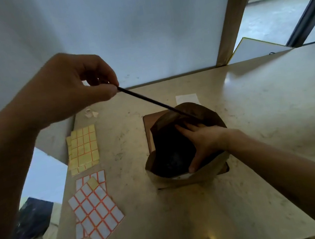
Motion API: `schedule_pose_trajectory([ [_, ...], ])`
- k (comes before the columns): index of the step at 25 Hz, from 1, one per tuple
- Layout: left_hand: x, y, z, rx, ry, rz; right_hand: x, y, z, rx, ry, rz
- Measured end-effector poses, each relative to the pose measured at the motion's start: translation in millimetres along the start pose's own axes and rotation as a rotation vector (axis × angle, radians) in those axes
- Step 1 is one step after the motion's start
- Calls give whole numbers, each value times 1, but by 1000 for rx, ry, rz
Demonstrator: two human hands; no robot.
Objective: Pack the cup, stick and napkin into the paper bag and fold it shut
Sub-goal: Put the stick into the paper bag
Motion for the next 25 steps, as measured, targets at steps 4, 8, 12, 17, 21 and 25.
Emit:
schedule_pose_trajectory([
  [4, 7, -11, -34, -287, -108, 206, 0, -3, -4, 19, 43, -1],
  [8, 18, -80, -50, -564, -241, 432, 1, -8, -4, 31, 65, -3],
  [12, 31, -153, -51, -767, -373, 585, 0, -9, -5, 34, 78, -13],
  [17, 45, -205, -29, -832, -468, 678, 5, -6, -4, 64, 72, -18],
  [21, 52, -228, -5, -818, -368, 772, 6, -5, -3, 74, 72, -20],
  [25, 55, -236, 11, -814, -288, 841, 4, -8, -3, 69, 73, -19],
])
Point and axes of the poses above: each hand's wrist, its own x-axis away from the middle knuckle, its own y-axis out of the back of the hand, z = x × y, the point moved 3 cm from there along -x, towards the middle knuckle, and after that the axes turned 12 degrees about -z, right-handed, at the moved point
